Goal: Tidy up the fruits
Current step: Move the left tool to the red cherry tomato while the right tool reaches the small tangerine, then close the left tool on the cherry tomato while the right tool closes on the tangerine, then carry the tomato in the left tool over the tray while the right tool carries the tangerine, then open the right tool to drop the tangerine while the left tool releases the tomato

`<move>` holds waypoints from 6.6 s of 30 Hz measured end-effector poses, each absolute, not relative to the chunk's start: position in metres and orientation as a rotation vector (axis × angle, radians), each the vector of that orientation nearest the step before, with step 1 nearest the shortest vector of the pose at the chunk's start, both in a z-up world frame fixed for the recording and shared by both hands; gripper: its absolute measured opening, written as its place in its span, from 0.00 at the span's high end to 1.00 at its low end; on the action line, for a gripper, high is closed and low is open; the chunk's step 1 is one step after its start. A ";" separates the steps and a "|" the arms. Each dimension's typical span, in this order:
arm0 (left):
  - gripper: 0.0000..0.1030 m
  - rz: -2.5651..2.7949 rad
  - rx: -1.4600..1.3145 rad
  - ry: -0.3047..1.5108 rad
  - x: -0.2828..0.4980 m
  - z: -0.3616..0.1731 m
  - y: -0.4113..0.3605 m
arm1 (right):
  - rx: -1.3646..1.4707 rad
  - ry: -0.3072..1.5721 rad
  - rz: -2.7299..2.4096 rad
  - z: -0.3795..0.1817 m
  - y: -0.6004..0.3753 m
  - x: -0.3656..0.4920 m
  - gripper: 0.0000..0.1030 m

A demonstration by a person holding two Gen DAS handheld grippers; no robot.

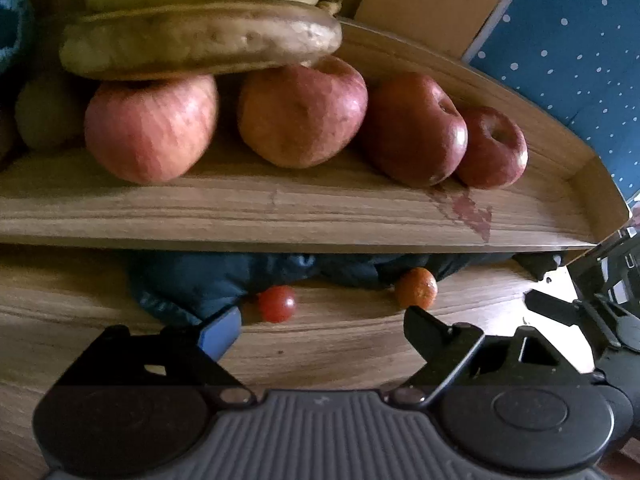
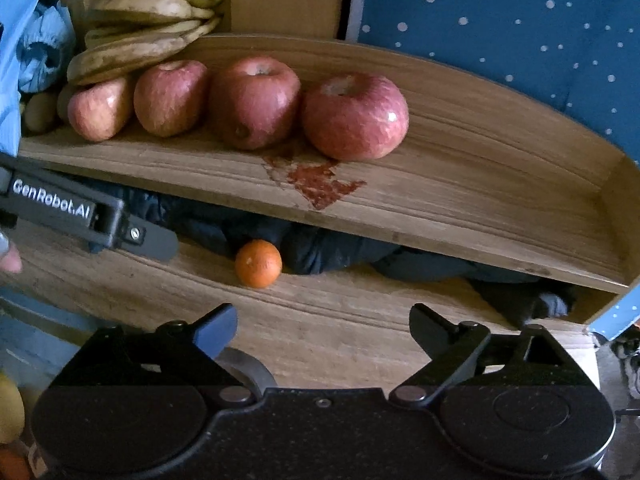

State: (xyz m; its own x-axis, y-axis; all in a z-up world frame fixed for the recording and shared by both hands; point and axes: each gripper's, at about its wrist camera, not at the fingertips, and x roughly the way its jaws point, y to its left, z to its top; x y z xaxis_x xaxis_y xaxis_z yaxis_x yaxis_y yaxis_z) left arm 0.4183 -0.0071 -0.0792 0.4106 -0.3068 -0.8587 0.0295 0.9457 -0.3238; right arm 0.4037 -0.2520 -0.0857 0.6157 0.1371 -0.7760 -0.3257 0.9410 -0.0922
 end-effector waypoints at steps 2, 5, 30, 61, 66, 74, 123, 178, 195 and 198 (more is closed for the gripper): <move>0.14 -0.217 -0.286 1.137 0.418 -0.081 -0.009 | -0.232 0.868 0.289 -0.087 -0.249 0.406 0.14; 0.15 -0.210 -0.302 1.143 0.420 -0.084 -0.009 | -0.230 0.871 0.318 -0.089 -0.244 0.410 0.18; 0.38 -0.163 -0.275 1.190 0.436 -0.098 -0.003 | -0.216 0.894 0.397 -0.107 -0.212 0.431 0.54; 0.74 -0.117 -0.272 1.196 0.449 -0.105 0.012 | -0.230 0.903 0.415 -0.122 -0.177 0.439 0.67; 0.75 -0.127 -0.276 1.198 0.449 -0.106 0.012 | -0.227 0.906 0.430 -0.124 -0.174 0.432 0.67; 0.75 -0.140 -0.274 1.206 0.447 -0.110 0.009 | -0.227 0.911 0.446 -0.124 -0.172 0.419 0.67; 0.75 -0.220 -0.260 1.201 0.378 -0.106 0.003 | -0.260 0.892 0.504 -0.102 -0.180 0.315 0.67; 0.75 -0.201 -0.237 1.302 0.369 -0.115 0.008 | -0.286 0.962 0.566 -0.109 -0.173 0.322 0.67; 0.66 -0.174 -0.238 1.308 0.373 -0.111 0.009 | -0.284 0.958 0.540 -0.108 -0.178 0.324 0.62; 0.64 -0.171 -0.241 1.306 0.375 -0.109 0.011 | -0.284 0.957 0.538 -0.108 -0.179 0.324 0.60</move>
